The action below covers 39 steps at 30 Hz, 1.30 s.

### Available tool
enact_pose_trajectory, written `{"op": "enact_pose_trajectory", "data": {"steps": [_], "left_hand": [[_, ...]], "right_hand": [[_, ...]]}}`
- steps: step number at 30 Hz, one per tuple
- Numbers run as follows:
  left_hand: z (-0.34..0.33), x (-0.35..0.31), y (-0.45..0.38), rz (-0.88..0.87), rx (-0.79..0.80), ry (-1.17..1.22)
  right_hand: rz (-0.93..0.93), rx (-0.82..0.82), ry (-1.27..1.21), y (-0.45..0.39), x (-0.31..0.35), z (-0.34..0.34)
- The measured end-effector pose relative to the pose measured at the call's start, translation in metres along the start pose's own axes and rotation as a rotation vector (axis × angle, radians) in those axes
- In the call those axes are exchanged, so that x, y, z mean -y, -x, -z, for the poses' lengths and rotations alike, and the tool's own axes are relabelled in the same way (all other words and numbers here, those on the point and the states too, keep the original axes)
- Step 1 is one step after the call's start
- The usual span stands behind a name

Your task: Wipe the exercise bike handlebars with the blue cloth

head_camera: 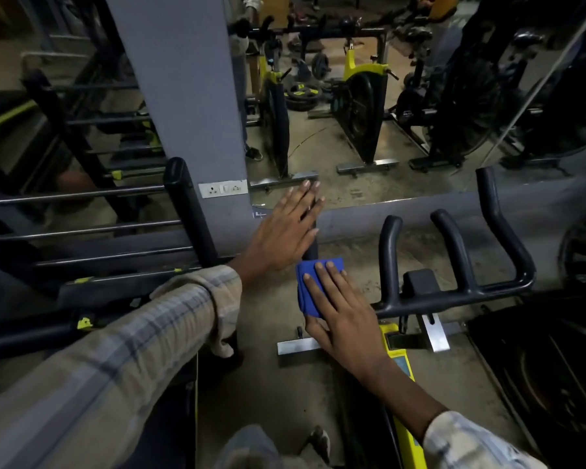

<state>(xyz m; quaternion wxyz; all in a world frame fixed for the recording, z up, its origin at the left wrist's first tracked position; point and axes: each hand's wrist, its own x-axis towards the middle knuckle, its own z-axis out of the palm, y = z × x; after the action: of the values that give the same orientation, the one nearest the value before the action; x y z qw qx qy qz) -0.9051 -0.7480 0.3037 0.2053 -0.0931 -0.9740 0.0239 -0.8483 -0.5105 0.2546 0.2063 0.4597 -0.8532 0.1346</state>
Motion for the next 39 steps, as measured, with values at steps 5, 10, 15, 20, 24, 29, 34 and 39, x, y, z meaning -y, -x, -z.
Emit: {"op": "enact_pose_trajectory", "data": {"steps": [5, 10, 15, 20, 24, 29, 34, 39], "left_hand": [[-0.004, 0.013, -0.014, -0.066, -0.045, 0.003], [-0.011, 0.028, -0.021, -0.185, -0.053, 0.029], [-0.015, 0.033, -0.025, -0.215, -0.086, 0.081], [-0.017, 0.033, -0.025, -0.204, -0.085, 0.123], [-0.022, 0.031, -0.023, -0.173, -0.100, 0.165], [-0.026, 0.030, -0.021, -0.166, -0.097, 0.239], [-0.014, 0.029, -0.019, -0.068, -0.178, 0.539], [0.006, -0.015, 0.027, 0.045, -0.279, 0.839]], "right_hand": [[0.022, -0.009, 0.026, 0.006, -0.004, 0.003], [-0.146, 0.033, 0.022, -0.026, 0.015, -0.004], [-0.089, 0.015, 0.097, -0.013, 0.016, 0.004], [-0.203, 0.024, 0.083, -0.037, 0.027, -0.006], [-0.185, 0.062, 0.090, -0.014, 0.029, 0.003], [-0.293, 0.069, 0.134, -0.032, 0.041, -0.004], [-0.265, 0.134, 0.104, -0.030, 0.050, 0.008], [-0.474, 0.113, -0.361, -0.035, 0.053, 0.017]]}}
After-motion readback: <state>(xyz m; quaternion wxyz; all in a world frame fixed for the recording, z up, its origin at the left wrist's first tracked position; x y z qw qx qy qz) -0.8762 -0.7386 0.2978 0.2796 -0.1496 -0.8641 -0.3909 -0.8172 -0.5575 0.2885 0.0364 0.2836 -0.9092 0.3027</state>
